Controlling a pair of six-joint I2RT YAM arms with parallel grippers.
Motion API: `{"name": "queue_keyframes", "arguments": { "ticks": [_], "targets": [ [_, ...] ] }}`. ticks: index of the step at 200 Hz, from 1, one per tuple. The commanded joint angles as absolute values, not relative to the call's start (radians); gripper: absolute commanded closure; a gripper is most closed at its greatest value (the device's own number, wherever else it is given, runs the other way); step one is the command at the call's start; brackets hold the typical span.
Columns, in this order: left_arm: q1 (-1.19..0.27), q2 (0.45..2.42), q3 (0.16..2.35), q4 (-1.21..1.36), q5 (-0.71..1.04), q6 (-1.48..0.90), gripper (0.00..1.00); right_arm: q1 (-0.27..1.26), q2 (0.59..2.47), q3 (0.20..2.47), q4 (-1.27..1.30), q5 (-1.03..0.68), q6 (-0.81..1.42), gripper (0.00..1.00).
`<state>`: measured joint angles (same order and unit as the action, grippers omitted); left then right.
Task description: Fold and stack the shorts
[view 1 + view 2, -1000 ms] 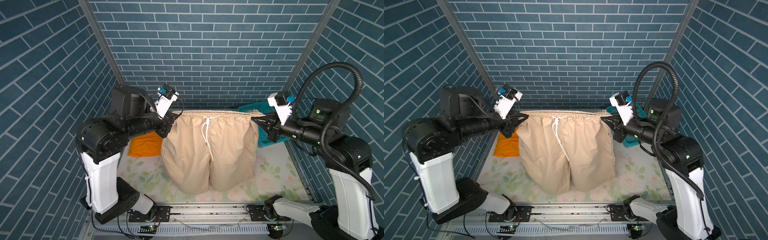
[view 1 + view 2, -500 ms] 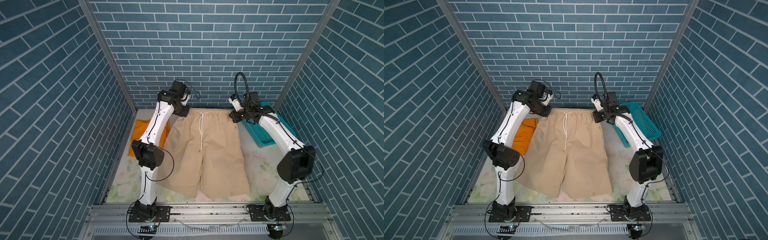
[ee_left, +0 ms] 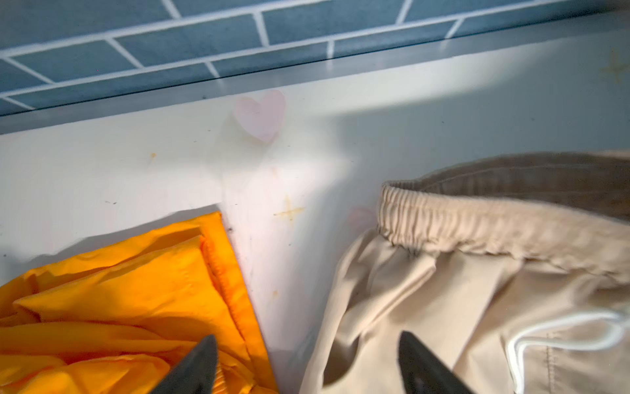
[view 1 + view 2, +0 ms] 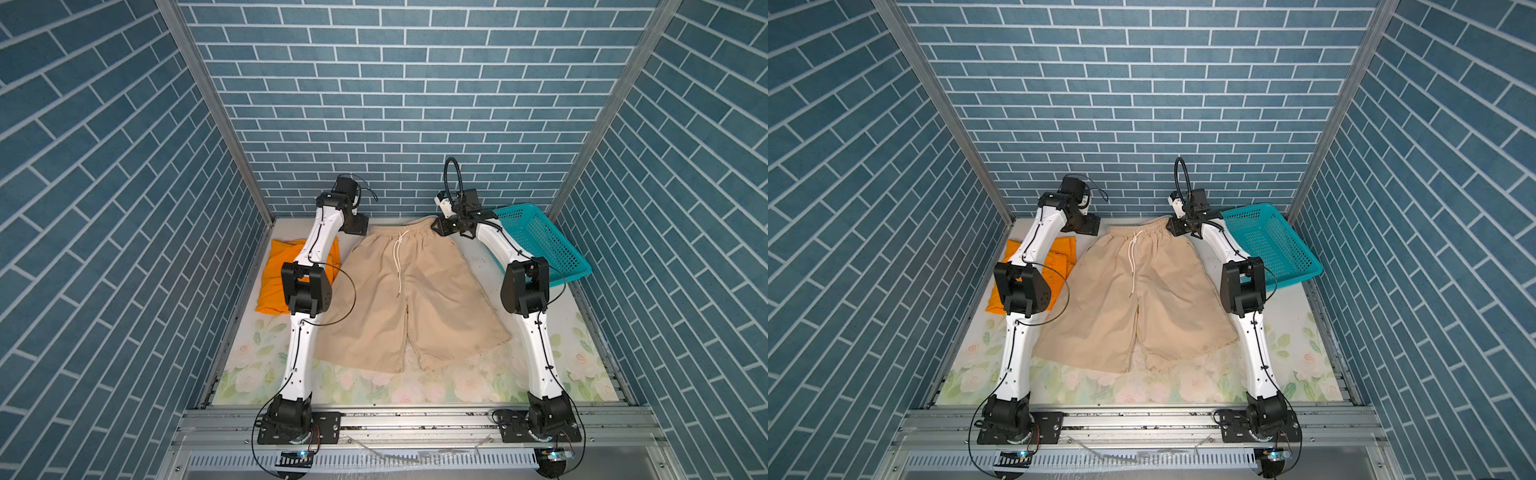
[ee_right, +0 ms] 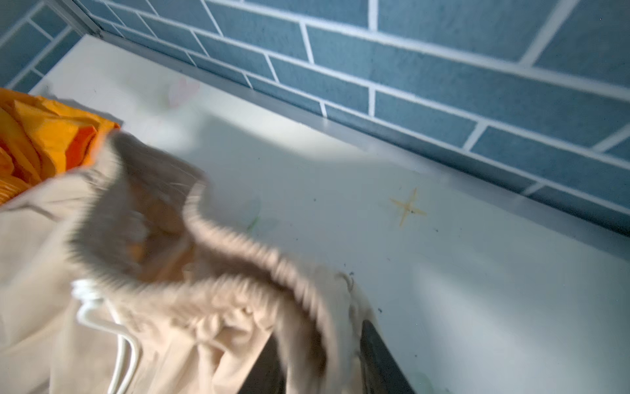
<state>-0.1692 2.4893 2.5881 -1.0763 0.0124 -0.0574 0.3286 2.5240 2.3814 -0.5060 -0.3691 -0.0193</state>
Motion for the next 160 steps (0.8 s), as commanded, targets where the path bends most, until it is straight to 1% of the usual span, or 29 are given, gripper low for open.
{"name": "queue_keyframes", "arguments": {
  "ticks": [1,17,34,53,85,100,113,123,137,160],
  "targets": [
    [-0.170,2.392,2.600,-1.114,0.077,-0.097,0.00,0.321,2.466,2.444,-0.535,-0.411,0.026,0.43],
    [-0.175,2.289,2.540,-1.141,0.084,-0.117,0.00,0.322,2.384,2.380,-0.576,-0.374,0.046,0.39],
    [-0.195,2.138,2.380,-1.142,0.084,-0.136,0.00,0.322,2.250,2.243,-0.633,-0.326,0.061,0.37],
    [-0.263,1.941,2.096,-1.103,0.128,-0.168,0.00,0.322,2.038,1.998,-0.691,-0.220,0.096,0.37],
    [-0.481,1.658,1.555,-0.941,0.201,-0.249,0.00,0.321,1.651,1.498,-0.713,-0.055,0.206,0.34],
    [-0.554,1.573,1.363,-0.868,0.227,-0.312,0.00,0.319,1.499,1.307,-0.739,0.002,0.273,0.33],
    [-0.609,1.516,1.235,-0.825,0.211,-0.337,0.00,0.319,1.391,1.172,-0.773,0.042,0.324,0.33],
    [-0.643,1.489,1.167,-0.806,0.176,-0.360,0.00,0.318,1.320,1.077,-0.782,0.064,0.364,0.33],
    [-0.682,1.453,1.083,-0.750,0.176,-0.378,0.00,0.317,1.240,0.967,-0.775,0.065,0.408,0.32],
    [-0.735,1.411,0.963,-0.635,0.153,-0.406,0.00,0.316,1.158,0.835,-0.737,0.093,0.456,0.32]
  ]
}}
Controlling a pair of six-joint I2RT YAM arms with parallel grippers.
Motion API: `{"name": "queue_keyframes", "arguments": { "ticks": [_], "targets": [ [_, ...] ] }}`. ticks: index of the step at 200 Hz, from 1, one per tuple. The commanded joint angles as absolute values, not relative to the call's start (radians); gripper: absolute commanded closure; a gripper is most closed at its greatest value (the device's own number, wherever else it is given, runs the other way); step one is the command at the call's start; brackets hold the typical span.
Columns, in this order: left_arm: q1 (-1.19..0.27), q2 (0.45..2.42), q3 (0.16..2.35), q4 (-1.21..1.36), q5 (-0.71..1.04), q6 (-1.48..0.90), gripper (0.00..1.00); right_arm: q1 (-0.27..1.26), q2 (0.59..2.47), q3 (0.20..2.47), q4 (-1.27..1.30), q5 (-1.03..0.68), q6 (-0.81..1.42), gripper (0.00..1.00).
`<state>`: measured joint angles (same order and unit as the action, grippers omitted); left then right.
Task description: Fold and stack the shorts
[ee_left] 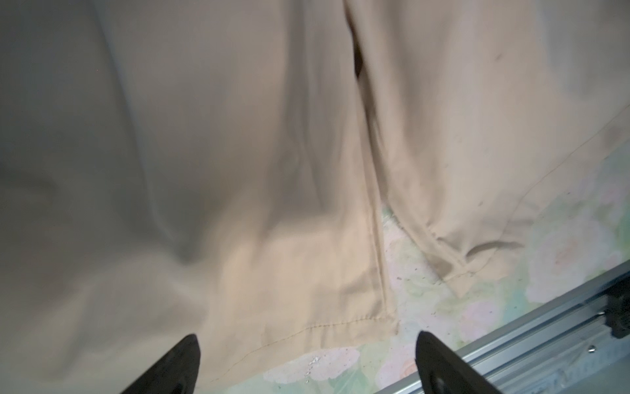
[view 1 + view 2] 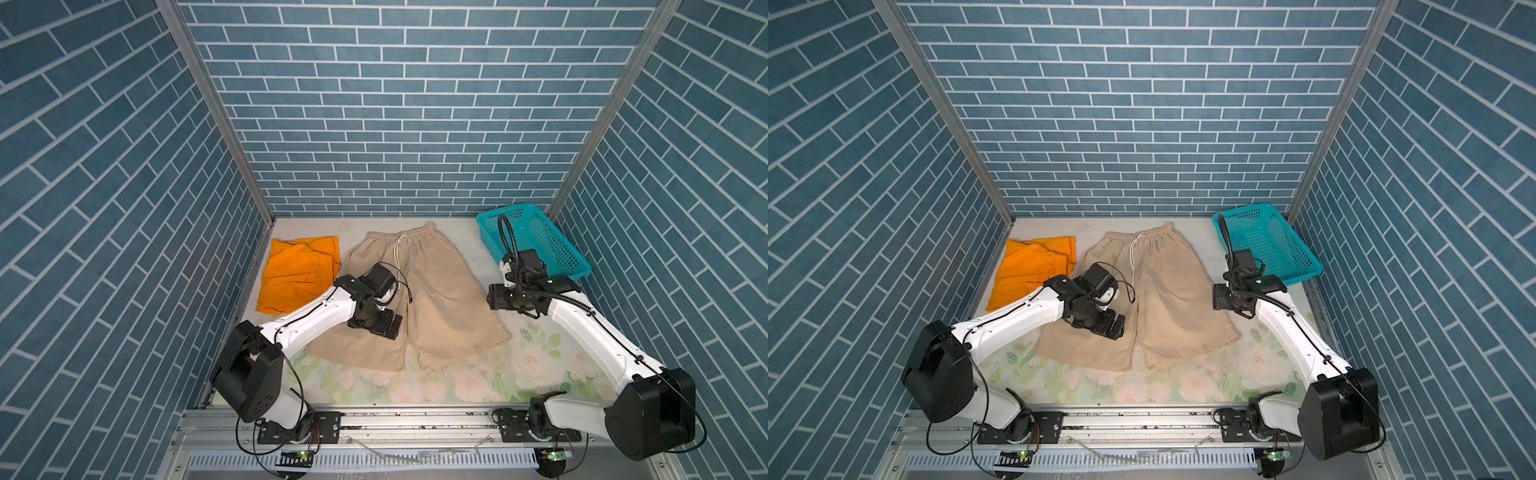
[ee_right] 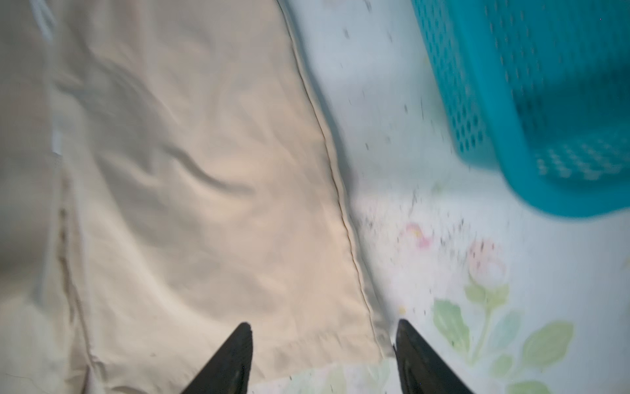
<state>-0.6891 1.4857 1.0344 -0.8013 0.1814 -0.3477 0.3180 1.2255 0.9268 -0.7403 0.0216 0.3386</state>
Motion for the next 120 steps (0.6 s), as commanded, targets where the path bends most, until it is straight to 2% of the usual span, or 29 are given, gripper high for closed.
{"name": "queue_keyframes", "arguments": {
  "ticks": [1,61,84,92,102,120],
  "targets": [
    [-0.736,1.410,0.959,-0.630,0.151,-0.408,0.00,0.316,1.156,0.830,-0.735,0.094,0.457,0.32],
    [-0.795,1.476,0.823,-0.463,0.227,-0.425,0.00,0.310,1.242,0.684,-0.606,0.118,0.517,0.32],
    [-0.823,1.517,0.811,-0.417,0.243,-0.431,0.00,0.302,1.291,0.671,-0.555,0.116,0.529,0.37],
    [-0.830,1.535,0.810,-0.396,0.256,-0.434,0.00,0.301,1.307,0.674,-0.543,0.112,0.529,0.42],
    [-0.836,1.561,0.815,-0.375,0.275,-0.441,0.03,0.299,1.330,0.681,-0.533,0.104,0.529,0.53],
    [-0.842,1.610,0.820,-0.347,0.319,-0.447,0.19,0.296,1.367,0.690,-0.509,0.096,0.528,0.77]
  ]
}}
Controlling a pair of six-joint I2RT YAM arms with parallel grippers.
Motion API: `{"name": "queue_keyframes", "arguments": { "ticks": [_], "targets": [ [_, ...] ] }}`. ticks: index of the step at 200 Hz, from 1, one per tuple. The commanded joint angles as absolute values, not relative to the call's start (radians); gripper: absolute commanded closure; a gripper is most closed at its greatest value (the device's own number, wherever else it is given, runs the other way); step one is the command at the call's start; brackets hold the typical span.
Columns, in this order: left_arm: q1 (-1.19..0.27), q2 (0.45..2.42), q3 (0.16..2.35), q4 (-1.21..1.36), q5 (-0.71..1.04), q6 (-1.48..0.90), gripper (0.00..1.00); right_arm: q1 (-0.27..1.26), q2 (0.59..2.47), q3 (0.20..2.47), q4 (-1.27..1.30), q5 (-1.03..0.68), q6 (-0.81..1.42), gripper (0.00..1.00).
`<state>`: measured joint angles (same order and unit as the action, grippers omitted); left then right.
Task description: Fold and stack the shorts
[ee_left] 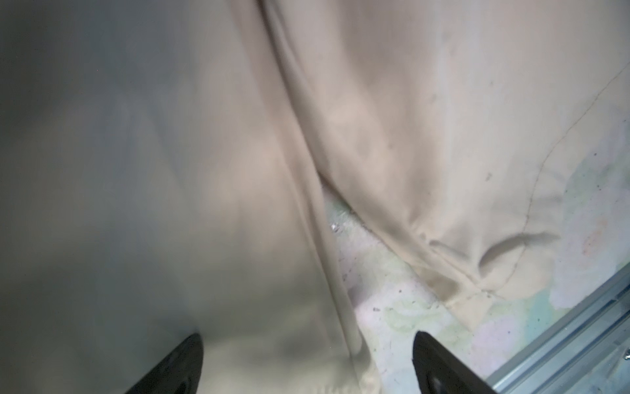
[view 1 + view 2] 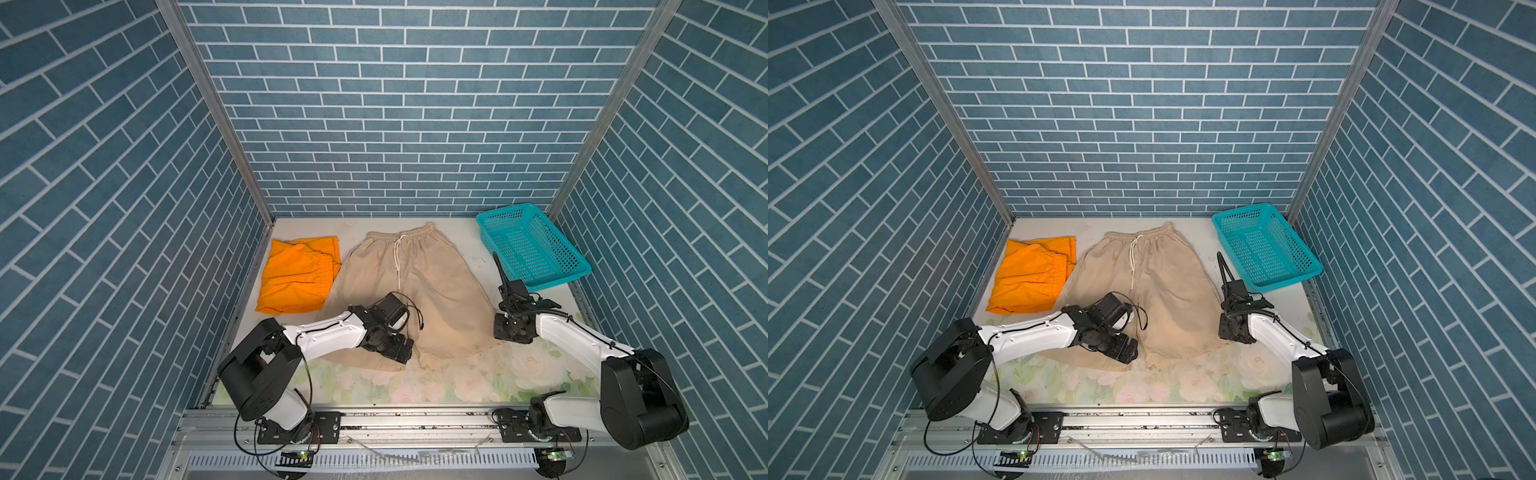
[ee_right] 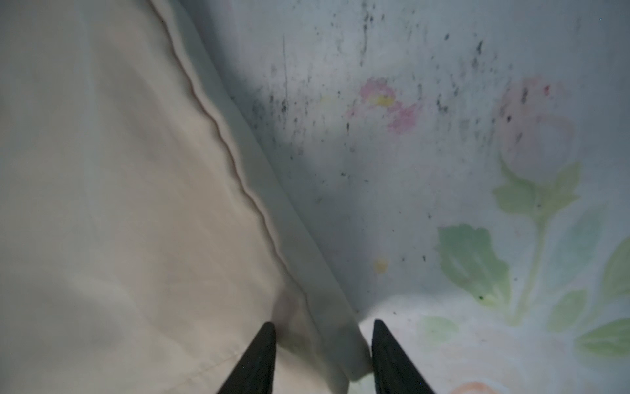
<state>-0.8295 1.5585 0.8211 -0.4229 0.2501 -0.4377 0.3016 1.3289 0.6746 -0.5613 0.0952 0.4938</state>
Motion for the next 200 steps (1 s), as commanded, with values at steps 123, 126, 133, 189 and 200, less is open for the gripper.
{"name": "queue_keyframes", "arguments": {
  "ticks": [123,126,133,189,200],
  "targets": [
    [-0.980,1.843,1.104,-0.290,0.355,-0.543,0.93,0.247,1.512,0.925,-0.446,0.043,0.410,0.92],
    [-0.977,1.839,1.116,-0.320,0.337,-0.542,0.85,0.247,1.506,0.925,-0.442,0.030,0.409,0.88],
    [-0.971,1.826,1.143,-0.400,0.295,-0.532,0.53,0.247,1.489,0.918,-0.431,-0.002,0.405,0.80],
    [-0.839,1.622,1.305,-0.936,0.097,-0.378,0.00,0.249,1.322,0.877,-0.545,-0.118,0.404,0.54],
    [-0.762,1.571,1.324,-0.955,0.110,-0.352,0.00,0.248,1.266,0.854,-0.570,-0.112,0.414,0.52]
  ]
}}
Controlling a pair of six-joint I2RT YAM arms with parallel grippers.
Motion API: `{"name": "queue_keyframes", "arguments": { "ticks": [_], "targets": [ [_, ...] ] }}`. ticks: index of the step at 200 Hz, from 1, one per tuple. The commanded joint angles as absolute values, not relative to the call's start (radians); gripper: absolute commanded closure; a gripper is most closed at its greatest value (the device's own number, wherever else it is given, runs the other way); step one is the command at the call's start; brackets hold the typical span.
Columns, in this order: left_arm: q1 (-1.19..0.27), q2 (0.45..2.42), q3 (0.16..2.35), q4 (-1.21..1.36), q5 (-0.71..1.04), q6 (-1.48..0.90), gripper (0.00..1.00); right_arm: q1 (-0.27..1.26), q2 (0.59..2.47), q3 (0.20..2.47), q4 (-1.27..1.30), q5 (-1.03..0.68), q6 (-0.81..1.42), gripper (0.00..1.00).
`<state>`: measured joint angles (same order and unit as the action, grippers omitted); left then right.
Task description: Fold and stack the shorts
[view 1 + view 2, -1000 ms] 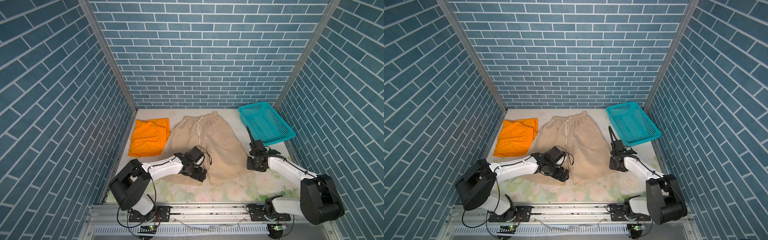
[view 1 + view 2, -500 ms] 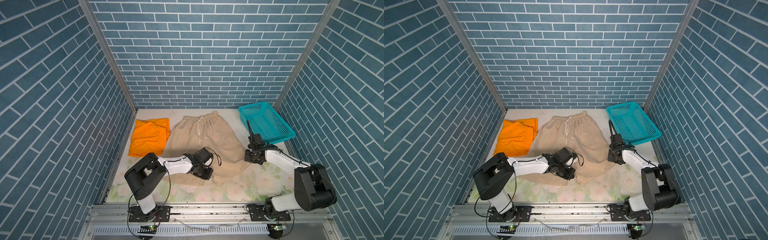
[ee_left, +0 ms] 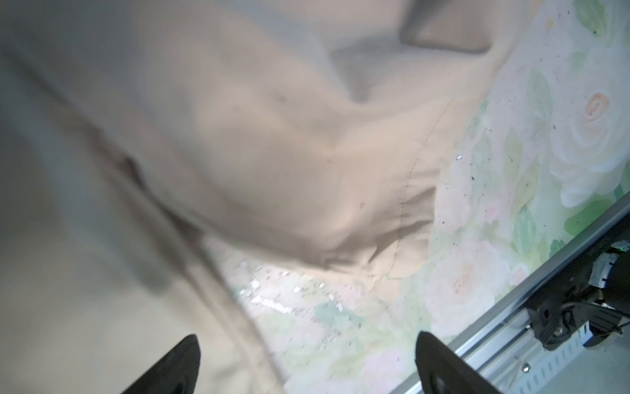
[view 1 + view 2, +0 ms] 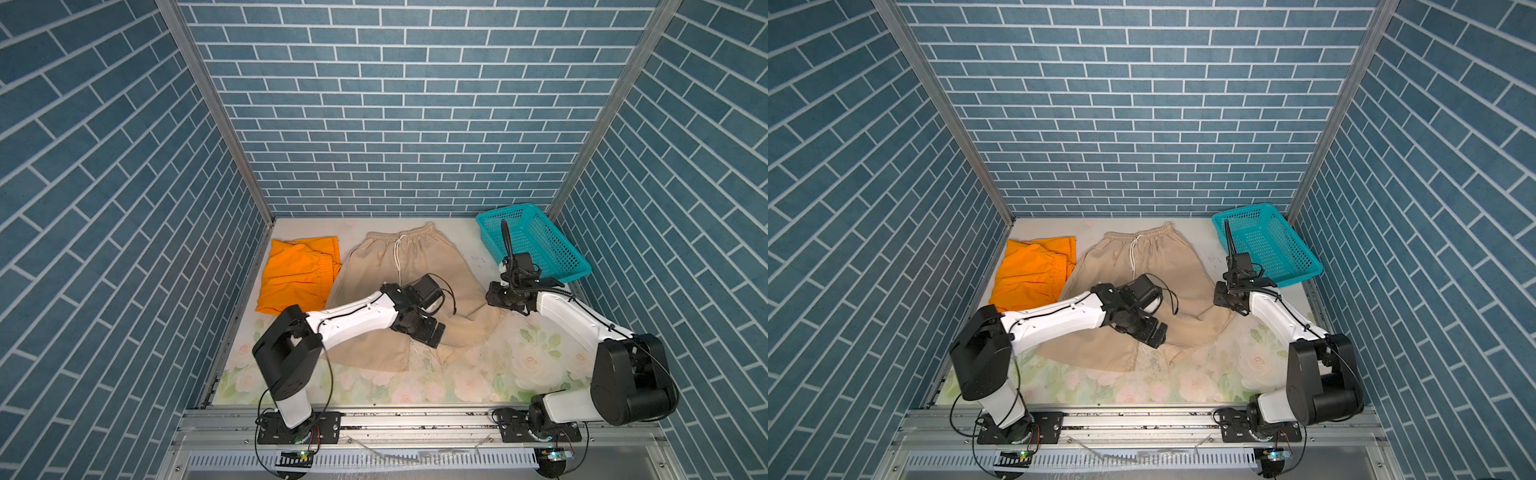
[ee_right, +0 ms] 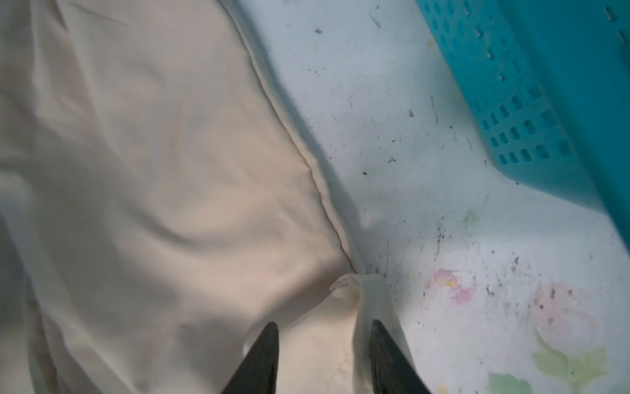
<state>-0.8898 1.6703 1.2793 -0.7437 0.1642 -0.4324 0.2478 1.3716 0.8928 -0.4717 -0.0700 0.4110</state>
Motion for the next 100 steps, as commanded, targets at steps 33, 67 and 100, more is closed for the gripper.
{"name": "queue_keyframes", "arguments": {
  "ticks": [33,67,100],
  "targets": [
    [-0.514,1.500,1.369,-0.799,0.163,-0.218,0.00,0.249,1.116,0.801,-0.622,-0.120,0.442,0.49],
    [-0.352,1.725,1.538,-0.616,0.065,-0.069,0.00,0.251,1.021,0.709,-0.501,-0.273,0.486,0.47],
    [-0.262,2.135,1.966,-0.710,0.113,-0.018,0.00,0.262,0.995,0.644,-0.397,-0.357,0.503,0.46]
  ]
}}
